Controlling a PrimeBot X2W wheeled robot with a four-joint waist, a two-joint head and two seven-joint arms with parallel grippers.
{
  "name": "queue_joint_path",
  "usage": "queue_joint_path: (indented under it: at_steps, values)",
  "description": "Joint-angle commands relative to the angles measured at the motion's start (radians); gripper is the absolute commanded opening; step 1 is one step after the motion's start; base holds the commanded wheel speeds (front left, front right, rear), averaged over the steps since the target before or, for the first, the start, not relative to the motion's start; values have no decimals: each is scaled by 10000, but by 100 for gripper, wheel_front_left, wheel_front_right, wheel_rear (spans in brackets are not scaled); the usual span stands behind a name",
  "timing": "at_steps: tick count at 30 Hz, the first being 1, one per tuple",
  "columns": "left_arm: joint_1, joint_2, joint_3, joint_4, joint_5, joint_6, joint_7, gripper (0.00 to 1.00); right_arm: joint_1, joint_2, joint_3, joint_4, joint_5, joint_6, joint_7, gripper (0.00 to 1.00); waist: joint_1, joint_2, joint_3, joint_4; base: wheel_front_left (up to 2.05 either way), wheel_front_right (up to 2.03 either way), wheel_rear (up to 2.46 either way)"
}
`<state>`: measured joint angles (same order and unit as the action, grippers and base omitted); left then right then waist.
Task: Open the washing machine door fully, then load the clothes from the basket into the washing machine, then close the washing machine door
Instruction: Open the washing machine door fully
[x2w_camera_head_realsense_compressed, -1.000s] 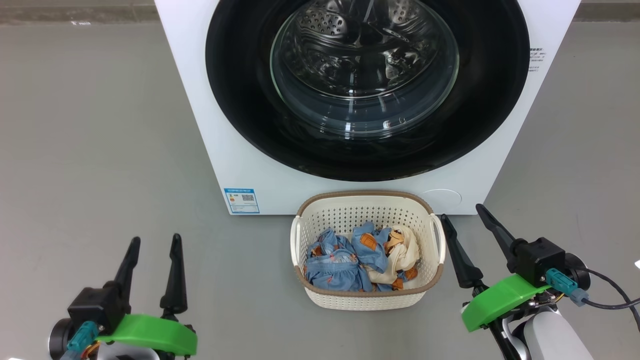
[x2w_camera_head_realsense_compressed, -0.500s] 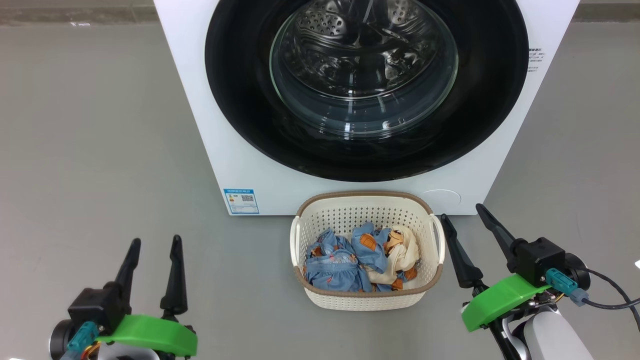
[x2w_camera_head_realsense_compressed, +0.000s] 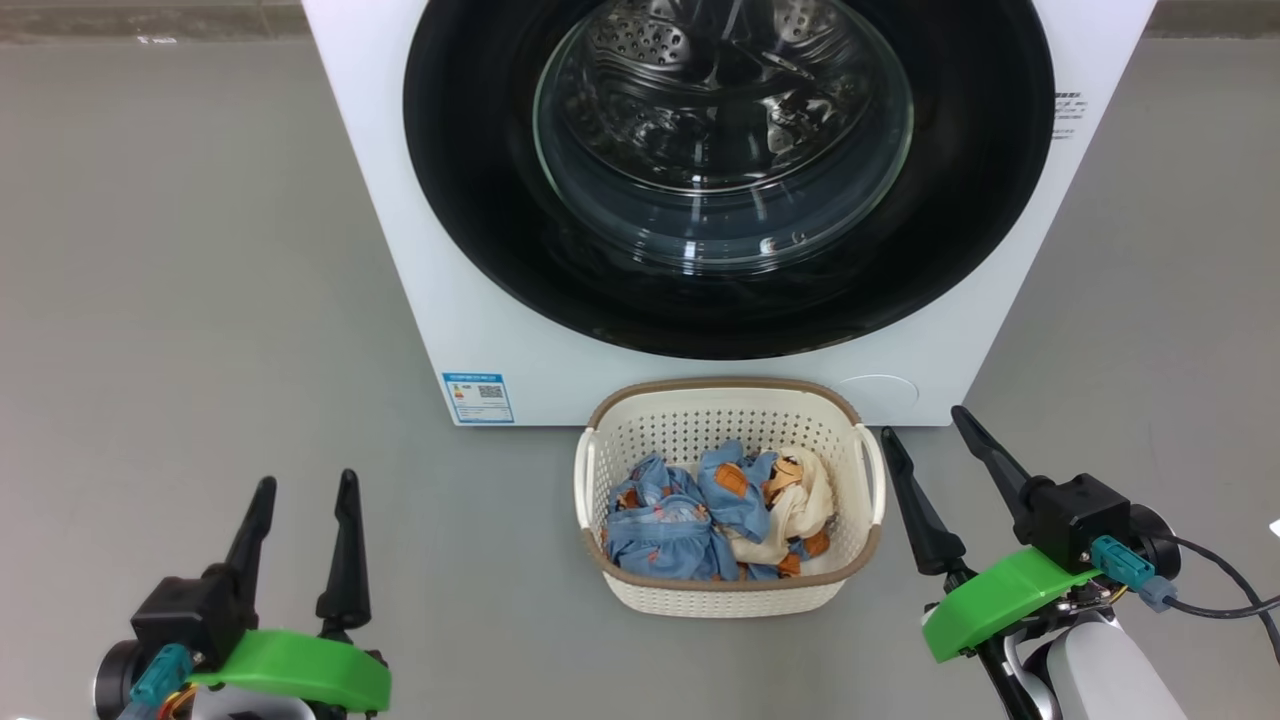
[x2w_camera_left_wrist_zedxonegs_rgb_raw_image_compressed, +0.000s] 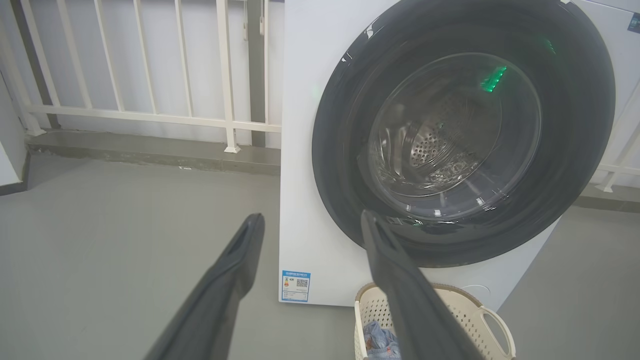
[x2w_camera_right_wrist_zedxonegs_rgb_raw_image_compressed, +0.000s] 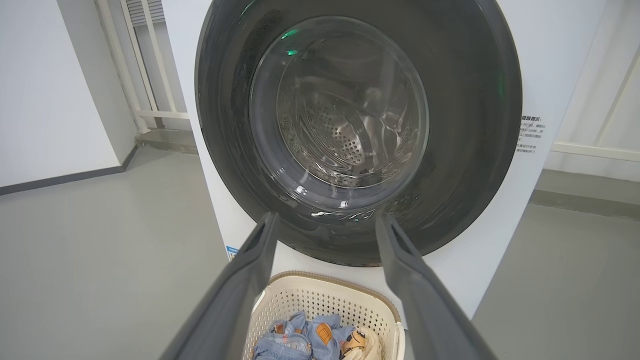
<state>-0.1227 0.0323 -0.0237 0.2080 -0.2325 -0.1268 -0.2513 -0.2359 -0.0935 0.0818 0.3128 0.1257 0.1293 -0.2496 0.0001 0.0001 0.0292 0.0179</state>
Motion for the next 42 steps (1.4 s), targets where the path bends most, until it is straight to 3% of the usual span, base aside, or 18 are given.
queue_joint_path:
  at_steps: [1,22,42]
  values:
    - [-407,179,335,-199,123,65,-105,100,-331,32,200,-268,-45,14,-122,100,0,-1,-5,-3,71,71,-142]
    - [-426,179,300,-192,-114,22,-105,100,-363,21,165,-190,-5,14,-122,100,0,-1,7,-87,102,102,-203]
    - [-358,179,278,-72,-24,-14,-105,100,-263,-2,203,-161,32,14,-122,100,0,-1,-116,-102,11,11,-22]
